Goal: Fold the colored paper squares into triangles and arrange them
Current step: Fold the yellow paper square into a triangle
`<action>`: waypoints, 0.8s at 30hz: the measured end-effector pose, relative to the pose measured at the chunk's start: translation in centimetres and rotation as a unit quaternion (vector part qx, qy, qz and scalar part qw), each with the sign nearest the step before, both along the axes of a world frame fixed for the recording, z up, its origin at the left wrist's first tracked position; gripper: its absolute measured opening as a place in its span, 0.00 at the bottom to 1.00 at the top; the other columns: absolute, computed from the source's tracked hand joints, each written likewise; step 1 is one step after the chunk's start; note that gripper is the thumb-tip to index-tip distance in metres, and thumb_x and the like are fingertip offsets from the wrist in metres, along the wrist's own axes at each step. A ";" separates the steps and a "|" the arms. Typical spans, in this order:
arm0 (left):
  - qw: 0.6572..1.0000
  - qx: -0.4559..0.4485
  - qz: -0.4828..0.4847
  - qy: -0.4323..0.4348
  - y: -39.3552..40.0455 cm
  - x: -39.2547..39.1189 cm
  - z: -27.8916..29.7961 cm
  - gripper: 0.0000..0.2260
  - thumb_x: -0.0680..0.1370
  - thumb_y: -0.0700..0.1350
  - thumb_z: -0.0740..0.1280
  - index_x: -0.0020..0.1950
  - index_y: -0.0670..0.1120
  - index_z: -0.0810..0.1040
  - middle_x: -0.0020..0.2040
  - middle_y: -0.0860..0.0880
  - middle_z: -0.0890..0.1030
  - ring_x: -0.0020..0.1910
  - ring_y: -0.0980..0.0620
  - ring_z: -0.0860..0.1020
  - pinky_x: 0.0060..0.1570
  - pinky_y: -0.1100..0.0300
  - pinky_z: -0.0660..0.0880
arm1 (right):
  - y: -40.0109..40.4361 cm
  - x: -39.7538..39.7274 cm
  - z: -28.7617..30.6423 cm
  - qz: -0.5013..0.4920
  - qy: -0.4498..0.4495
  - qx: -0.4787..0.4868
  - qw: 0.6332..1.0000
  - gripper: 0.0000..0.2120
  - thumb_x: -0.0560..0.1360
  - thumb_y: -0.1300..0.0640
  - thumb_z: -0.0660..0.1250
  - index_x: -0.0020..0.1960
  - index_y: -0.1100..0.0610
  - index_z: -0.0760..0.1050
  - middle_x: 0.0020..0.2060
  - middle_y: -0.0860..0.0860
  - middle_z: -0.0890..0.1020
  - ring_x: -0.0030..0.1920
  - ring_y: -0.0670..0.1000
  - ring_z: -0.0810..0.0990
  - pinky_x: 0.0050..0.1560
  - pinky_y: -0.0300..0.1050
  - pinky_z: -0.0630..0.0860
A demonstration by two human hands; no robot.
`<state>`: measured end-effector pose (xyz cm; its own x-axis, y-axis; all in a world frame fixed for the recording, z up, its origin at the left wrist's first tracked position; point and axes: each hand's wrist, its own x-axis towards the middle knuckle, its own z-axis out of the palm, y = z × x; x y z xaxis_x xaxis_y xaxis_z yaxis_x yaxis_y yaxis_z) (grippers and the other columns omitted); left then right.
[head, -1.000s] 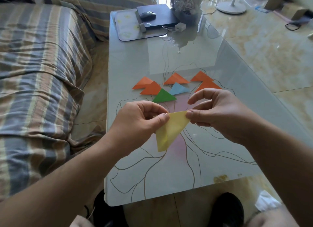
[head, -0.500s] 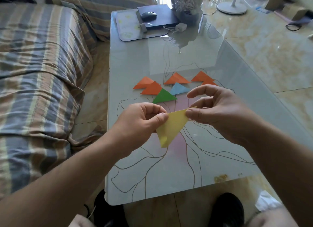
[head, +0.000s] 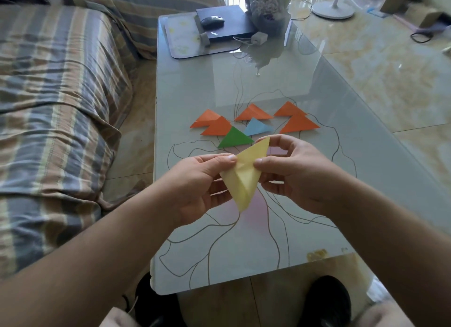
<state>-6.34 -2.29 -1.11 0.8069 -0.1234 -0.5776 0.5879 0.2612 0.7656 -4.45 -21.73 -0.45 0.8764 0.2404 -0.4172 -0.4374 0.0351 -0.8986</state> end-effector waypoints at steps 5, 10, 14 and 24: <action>1.000 0.007 -0.005 -0.007 0.0 0.0 0.0 0.05 0.79 0.42 0.71 0.53 0.44 0.83 0.50 0.41 0.87 0.47 0.44 0.86 0.56 0.47 0.82 | 0.3 -0.2 -0.2 0.021 -0.011 -0.006 1.000 0.19 0.76 0.63 0.75 0.64 0.51 0.75 0.43 0.59 0.86 0.40 0.54 0.83 0.51 0.55 0.80; 0.999 0.017 -0.025 -0.020 -0.1 -0.3 -0.1 0.06 0.72 0.44 0.74 0.48 0.45 0.84 0.50 0.42 0.87 0.50 0.42 0.85 0.60 0.44 0.80 | 0.6 -0.5 -0.5 -0.002 -0.036 0.011 0.999 0.22 0.74 0.67 0.75 0.65 0.54 0.75 0.47 0.59 0.86 0.47 0.57 0.87 0.50 0.53 0.85; 0.997 0.055 -0.017 -0.050 -0.2 -0.3 -0.4 0.05 0.78 0.43 0.72 0.52 0.43 0.83 0.50 0.41 0.87 0.51 0.42 0.86 0.61 0.42 0.80 | 0.9 -0.5 -0.7 -0.012 -0.051 -0.017 0.998 0.21 0.74 0.68 0.76 0.63 0.54 0.76 0.49 0.62 0.86 0.46 0.59 0.88 0.47 0.52 0.84; 0.986 0.115 0.036 -0.117 0.1 0.1 -0.6 0.06 0.79 0.43 0.72 0.53 0.42 0.84 0.51 0.41 0.87 0.54 0.39 0.85 0.61 0.41 0.81 | 0.2 0.3 -0.6 -0.057 -0.031 -0.012 0.998 0.23 0.72 0.69 0.76 0.64 0.55 0.77 0.37 0.55 0.83 0.35 0.53 0.81 0.45 0.50 0.79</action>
